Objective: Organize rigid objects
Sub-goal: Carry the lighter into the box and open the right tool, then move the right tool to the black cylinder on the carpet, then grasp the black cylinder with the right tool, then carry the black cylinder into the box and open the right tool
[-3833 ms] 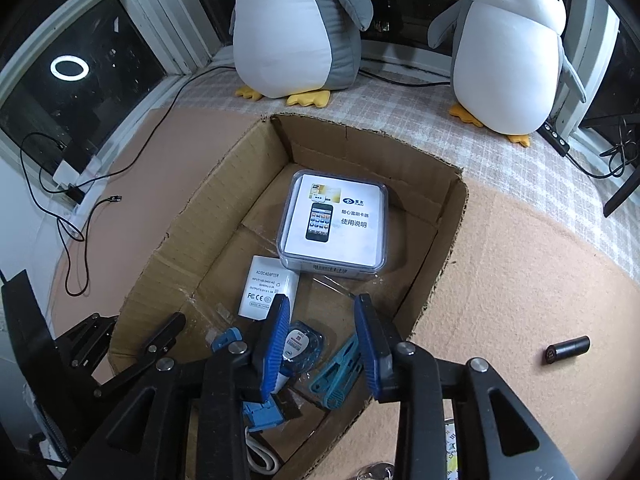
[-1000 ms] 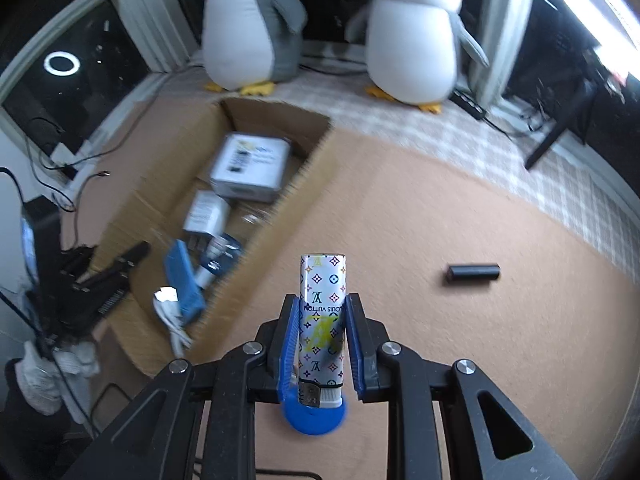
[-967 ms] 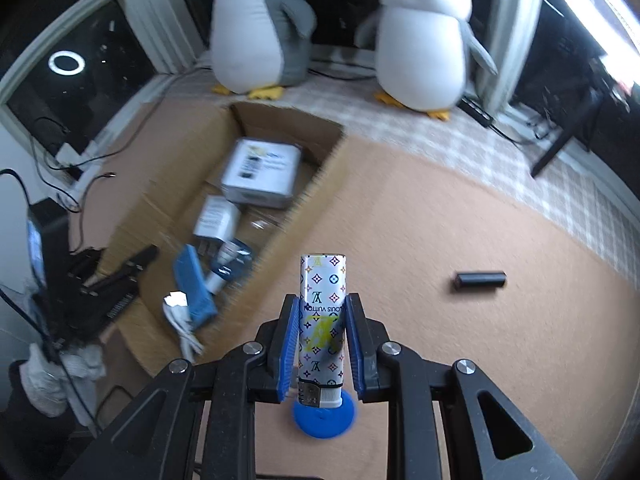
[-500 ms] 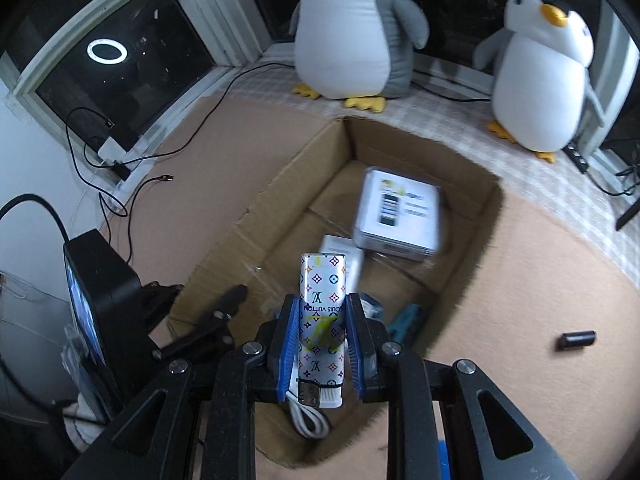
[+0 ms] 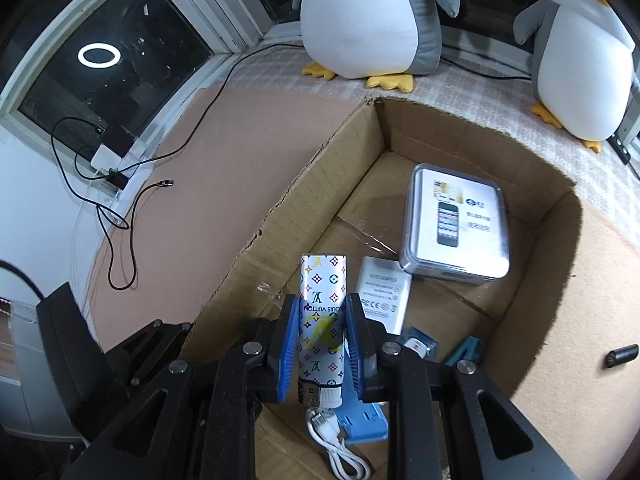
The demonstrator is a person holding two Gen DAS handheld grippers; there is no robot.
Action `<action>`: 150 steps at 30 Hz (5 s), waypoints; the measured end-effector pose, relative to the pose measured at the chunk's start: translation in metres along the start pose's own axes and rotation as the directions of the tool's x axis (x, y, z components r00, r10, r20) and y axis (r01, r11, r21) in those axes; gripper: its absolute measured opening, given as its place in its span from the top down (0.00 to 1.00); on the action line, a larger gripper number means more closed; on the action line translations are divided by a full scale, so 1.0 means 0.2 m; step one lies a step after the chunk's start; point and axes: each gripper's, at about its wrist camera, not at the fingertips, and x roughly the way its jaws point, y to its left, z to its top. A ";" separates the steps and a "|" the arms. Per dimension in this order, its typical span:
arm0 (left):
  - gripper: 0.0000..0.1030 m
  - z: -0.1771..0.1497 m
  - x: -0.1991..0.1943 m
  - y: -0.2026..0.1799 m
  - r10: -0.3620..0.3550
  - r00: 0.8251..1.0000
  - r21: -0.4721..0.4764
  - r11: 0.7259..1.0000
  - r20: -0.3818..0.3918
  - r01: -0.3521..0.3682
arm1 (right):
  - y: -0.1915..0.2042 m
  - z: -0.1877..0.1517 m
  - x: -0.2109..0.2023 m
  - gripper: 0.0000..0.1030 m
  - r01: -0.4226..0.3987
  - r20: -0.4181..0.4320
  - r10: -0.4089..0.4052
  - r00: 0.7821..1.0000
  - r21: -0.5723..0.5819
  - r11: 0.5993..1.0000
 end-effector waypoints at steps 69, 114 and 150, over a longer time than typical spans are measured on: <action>0.72 0.00 0.00 -0.01 0.007 1.000 0.007 1.000 0.001 -0.007 | -1.29 -0.34 -0.41 0.71 0.159 0.014 -0.219 0.976 0.644 0.748; 0.72 0.02 0.02 0.00 0.010 1.000 0.013 1.000 0.002 -0.010 | -0.97 -0.38 -0.49 0.85 0.165 0.051 -0.200 0.978 0.391 0.906; 0.72 0.01 0.02 -0.01 0.011 1.000 0.010 1.000 0.004 -0.011 | -0.08 -0.34 -0.26 0.85 0.135 0.044 -0.133 0.990 -0.044 0.990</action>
